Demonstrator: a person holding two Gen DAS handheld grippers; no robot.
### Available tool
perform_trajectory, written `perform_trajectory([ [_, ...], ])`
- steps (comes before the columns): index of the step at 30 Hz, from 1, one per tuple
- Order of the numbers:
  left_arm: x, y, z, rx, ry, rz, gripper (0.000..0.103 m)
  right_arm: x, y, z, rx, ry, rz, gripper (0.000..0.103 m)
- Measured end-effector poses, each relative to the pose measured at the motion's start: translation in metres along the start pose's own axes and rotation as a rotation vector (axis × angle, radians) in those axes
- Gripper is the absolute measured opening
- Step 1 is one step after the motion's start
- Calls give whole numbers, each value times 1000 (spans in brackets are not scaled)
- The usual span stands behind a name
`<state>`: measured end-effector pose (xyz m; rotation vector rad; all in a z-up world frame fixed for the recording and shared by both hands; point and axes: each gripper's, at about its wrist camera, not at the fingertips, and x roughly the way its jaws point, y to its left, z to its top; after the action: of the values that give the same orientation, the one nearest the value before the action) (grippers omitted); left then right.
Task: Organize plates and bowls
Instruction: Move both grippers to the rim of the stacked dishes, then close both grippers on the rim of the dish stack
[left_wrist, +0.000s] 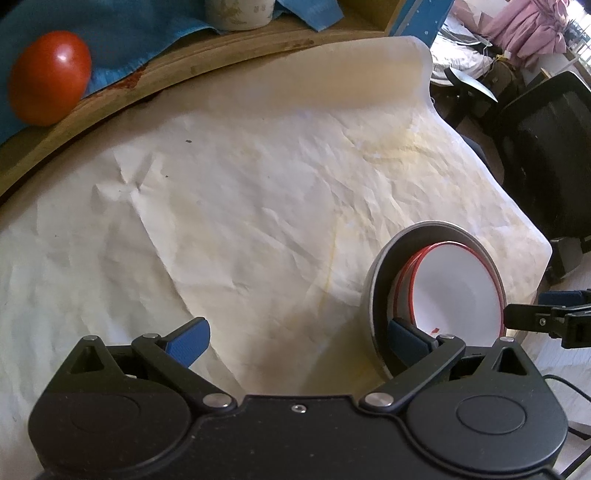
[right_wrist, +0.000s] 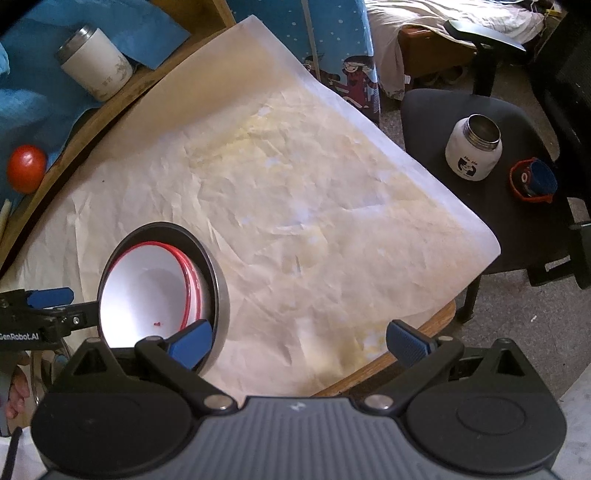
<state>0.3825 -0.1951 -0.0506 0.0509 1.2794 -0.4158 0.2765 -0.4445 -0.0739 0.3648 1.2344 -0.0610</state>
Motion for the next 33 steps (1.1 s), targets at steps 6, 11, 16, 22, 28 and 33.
perform_trajectory([
  [6, 3, -3, 1, 15, 1, 14, 102, 6, 3, 4, -34, 14, 5, 102],
  [11, 4, -4, 0, 15, 7, 7, 96, 10, 4, 6, -46, 19, 5, 102],
  [16, 2, -7, 0, 28, -3, 2, 88, 11, 7, 8, -69, 21, 17, 93],
  [22, 1, -13, 0, 53, 1, -26, 67, 12, 10, 9, -95, 23, 43, 83],
  [28, 2, -15, 0, 35, 13, -58, 54, 12, 5, 9, -79, 27, 94, 75],
  [33, 3, -21, -2, 46, 17, -84, 36, 10, 4, 8, -81, 21, 147, 62],
])
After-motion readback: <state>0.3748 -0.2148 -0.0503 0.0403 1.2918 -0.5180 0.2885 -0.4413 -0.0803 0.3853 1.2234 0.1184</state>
